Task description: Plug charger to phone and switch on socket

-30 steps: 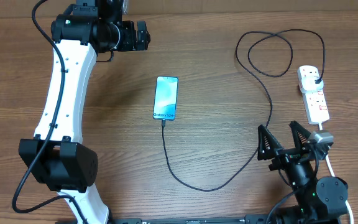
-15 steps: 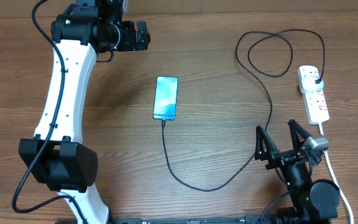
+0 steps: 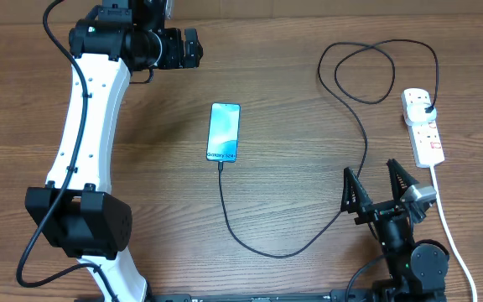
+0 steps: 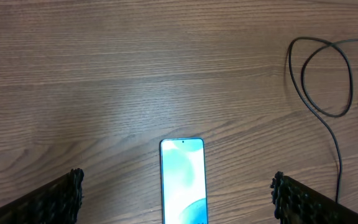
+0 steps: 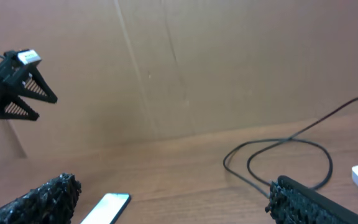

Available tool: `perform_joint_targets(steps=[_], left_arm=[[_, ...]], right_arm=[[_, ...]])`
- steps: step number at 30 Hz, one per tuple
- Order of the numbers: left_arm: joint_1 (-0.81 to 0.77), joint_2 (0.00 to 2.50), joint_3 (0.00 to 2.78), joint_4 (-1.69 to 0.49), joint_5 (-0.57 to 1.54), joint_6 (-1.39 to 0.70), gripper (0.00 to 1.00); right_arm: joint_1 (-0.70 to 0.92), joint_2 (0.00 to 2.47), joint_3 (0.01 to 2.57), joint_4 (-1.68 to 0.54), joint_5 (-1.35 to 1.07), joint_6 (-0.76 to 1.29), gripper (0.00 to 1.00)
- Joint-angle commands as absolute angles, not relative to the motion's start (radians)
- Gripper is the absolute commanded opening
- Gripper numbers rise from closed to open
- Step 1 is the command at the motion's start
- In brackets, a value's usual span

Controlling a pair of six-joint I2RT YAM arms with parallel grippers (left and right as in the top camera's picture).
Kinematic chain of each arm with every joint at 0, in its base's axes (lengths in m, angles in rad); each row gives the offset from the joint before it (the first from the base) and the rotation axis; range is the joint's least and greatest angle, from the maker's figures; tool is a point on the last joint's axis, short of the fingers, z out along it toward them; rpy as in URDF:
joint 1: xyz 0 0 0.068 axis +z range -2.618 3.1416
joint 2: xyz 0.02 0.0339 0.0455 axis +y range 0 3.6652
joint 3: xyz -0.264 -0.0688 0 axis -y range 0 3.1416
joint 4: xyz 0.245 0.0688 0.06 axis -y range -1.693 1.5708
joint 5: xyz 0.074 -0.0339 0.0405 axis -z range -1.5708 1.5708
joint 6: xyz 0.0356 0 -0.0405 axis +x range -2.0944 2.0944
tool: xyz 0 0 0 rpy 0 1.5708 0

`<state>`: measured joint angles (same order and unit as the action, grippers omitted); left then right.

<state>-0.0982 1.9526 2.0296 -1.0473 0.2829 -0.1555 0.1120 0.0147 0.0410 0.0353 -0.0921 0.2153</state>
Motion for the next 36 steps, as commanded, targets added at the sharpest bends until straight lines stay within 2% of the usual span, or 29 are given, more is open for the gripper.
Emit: perform_joint_targets(steps=[1, 8, 15, 36], left_arm=[[-0.099, 1.958, 2.027, -1.047, 0.278, -0.161, 1.00], [-0.099, 1.958, 2.027, -1.047, 0.278, -0.161, 1.00], [-0.099, 1.958, 2.027, -1.047, 0.278, -0.161, 1.00], [-0.099, 1.958, 2.027, -1.046, 0.278, -0.161, 1.00]], right_arm=[[0.117, 0.002, 0.007, 0.075, -0.066, 0.207, 1.00], [0.117, 0.002, 0.008, 0.053, -0.049, 0.161, 1.00], [0.117, 0.002, 0.008, -0.082, -0.045, 0.125, 1.00], [0.059, 0.003, 0.008, -0.088, -0.015, -0.016, 1.00]])
